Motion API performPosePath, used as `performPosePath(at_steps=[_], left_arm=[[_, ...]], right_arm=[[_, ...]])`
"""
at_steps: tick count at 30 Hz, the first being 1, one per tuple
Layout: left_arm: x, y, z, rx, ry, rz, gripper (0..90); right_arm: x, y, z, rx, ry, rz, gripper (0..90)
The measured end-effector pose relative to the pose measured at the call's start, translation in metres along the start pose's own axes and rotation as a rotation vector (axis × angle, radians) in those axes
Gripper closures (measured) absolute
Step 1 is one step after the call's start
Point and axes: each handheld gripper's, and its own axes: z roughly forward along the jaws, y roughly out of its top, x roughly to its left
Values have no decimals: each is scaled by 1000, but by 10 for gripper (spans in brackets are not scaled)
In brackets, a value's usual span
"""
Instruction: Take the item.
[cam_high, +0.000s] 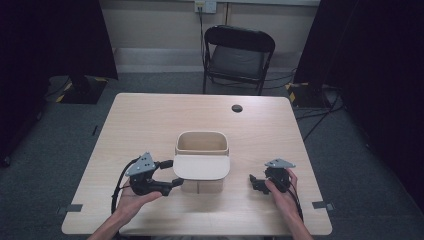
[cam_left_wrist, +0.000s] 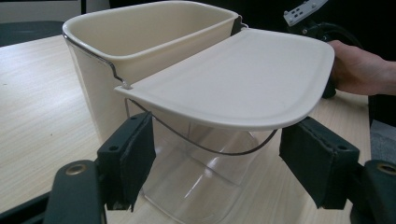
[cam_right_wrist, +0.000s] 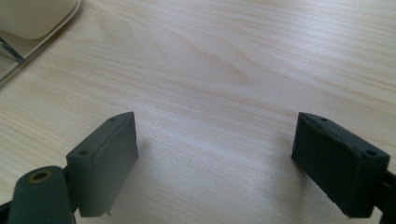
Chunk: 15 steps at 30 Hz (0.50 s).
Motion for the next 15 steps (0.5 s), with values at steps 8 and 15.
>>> performPosePath(at_steps=[8,15], left_arm=[[-1,2,1,-7,1,-1,265],[0,3,0,-14,14,-7,244]], right_arm=[[0,0,0,0,0,0,136],[0,0,0,0,0,0,136]])
